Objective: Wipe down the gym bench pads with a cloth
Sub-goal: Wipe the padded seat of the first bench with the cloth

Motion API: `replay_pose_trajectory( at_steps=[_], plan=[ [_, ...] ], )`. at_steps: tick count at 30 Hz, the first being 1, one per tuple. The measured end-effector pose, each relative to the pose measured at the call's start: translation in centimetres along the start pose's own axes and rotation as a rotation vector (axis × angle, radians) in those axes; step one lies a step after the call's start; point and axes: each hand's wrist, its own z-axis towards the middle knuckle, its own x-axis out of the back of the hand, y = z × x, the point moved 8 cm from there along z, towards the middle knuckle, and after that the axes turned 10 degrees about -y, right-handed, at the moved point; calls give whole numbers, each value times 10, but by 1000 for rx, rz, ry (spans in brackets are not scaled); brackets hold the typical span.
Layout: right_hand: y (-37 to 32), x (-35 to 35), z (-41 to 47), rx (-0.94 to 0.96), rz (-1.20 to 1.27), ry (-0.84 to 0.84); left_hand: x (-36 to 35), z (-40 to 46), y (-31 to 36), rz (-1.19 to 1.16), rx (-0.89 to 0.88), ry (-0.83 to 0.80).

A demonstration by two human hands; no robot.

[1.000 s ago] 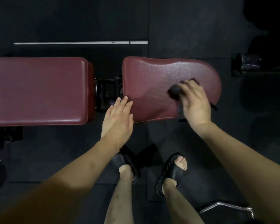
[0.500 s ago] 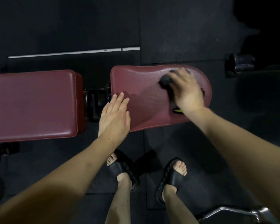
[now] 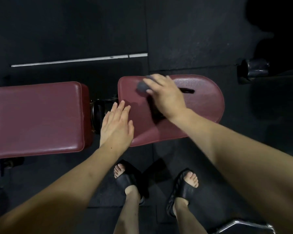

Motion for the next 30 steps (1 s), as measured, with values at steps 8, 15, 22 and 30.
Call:
replay_pose_trajectory(
  at_steps=[8,15,22,30],
  plan=[
    [80,36,-27,-583,-94,174,6,5,-11,-53,-11,6],
    [-55,-23,48,-219,40,-2,17,3,-30,-44,4,5],
    [83,46,-42,-284,-51,18,16,2,-11,-46,-31,-10],
    [59,32,-119,-352,-19,100,-1,-3,31,-35,-112,-21]
  ],
)
